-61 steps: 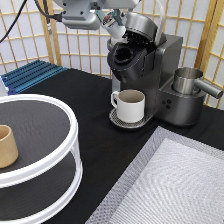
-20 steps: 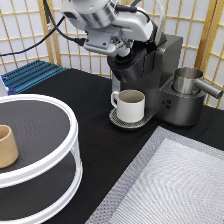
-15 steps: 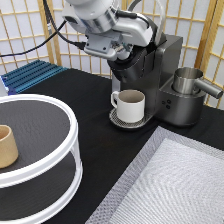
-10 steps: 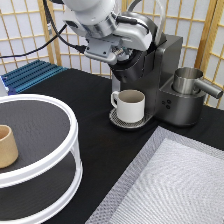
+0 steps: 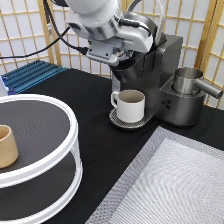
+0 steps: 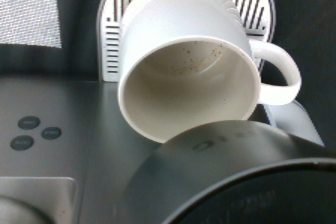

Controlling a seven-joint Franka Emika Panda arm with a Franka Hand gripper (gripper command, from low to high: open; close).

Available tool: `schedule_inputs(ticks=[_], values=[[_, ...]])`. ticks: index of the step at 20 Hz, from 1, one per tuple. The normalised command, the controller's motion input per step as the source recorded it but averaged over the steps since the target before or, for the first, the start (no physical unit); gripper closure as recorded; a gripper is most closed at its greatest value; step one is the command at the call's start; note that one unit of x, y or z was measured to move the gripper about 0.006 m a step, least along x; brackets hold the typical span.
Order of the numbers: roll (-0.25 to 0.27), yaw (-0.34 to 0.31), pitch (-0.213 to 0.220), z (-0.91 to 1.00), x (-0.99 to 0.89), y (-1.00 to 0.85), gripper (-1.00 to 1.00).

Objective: Make coffee

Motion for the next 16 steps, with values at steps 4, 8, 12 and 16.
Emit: schedule_inputs(ticks=[4, 8, 12, 16], values=[[-0.144, 0.004, 0.000, -0.01, -0.05, 0.23, 1.00], [-0.167, 0.000, 0.000, 0.00, 0.00, 0.30, 1.00], [-0.171, 0.000, -0.003, -0.03, -0.01, 0.32, -1.00], [-0.164, 0.000, -0.020, 0.01, -0.06, 0.28, -1.00]])
